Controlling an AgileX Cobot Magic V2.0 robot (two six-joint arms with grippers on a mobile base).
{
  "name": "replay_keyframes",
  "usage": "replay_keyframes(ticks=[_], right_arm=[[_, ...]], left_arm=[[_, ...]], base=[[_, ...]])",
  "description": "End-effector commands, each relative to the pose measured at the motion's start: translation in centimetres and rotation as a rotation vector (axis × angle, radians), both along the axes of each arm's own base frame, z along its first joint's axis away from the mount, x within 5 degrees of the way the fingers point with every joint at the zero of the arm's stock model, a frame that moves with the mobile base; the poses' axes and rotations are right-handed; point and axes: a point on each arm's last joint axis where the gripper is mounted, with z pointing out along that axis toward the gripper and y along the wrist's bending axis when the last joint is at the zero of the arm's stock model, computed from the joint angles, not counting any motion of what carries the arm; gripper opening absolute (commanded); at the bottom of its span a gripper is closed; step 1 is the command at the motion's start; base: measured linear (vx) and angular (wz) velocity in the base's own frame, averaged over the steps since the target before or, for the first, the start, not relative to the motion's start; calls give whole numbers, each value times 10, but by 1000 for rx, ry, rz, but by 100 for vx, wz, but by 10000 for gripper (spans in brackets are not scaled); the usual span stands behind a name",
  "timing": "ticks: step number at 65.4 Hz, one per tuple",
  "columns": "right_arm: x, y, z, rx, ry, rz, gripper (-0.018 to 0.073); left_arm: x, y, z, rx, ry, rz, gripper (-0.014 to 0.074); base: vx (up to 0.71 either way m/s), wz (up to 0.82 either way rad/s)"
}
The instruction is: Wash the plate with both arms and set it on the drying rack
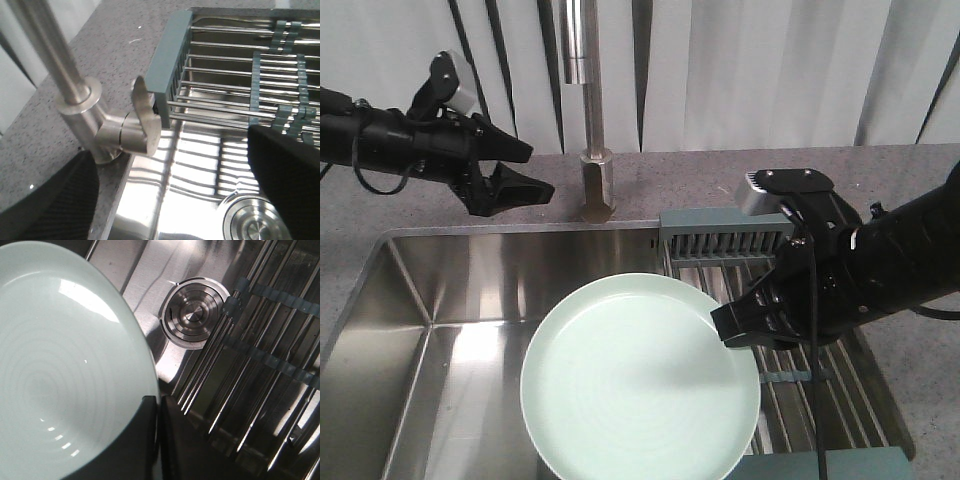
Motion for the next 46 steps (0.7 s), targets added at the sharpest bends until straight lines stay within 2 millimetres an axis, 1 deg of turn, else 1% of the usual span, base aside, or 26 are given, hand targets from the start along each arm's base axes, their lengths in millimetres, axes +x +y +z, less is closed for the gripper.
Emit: replay_keyframes(ticks=[1,17,27,34,46], right_arm=[[-1,1,18,55,-72,-13,-1],[-1,1,18,54,-72,-13,-1],[-1,1,18,54,-72,-13,-1],[-1,1,18,54,-72,-13,-1],[-1,1,18,54,-72,-13,-1]], left_arm=[[-2,-16,33,-71,-91,-16,591],[11,-41,26,-67,-111,-42,591],[20,-52,23,-65,-130,-40,591],[20,-59,22,-86,-131,-48,591],[20,-64,17,-77,-121,-62,591]], base=[[0,0],[0,0],[0,0],[0,0],[0,0]])
